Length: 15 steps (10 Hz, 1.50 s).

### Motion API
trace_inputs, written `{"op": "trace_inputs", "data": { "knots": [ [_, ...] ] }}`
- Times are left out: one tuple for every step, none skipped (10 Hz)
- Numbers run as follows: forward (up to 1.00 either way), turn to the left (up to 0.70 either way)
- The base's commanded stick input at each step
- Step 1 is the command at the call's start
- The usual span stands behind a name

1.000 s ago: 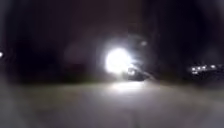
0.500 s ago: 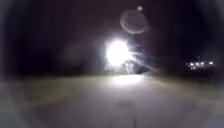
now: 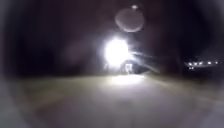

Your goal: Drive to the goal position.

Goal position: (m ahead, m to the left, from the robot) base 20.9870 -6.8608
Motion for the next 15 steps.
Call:
{"op": "trace_inputs", "data": {
  "knots": [
    [1.00, 0.00],
    [1.00, 0.00],
    [1.00, 0.00],
    [1.00, 0.00],
    [1.00, 0.00],
    [1.00, 0.00],
    [1.00, 0.00],
    [1.00, 0.00],
    [1.00, 0.00],
    [1.00, 0.00],
    [1.00, 0.00],
    [1.00, 0.00],
    [1.00, 0.00],
    [1.00, 0.00],
    [1.00, 0.00]
  ]
}}
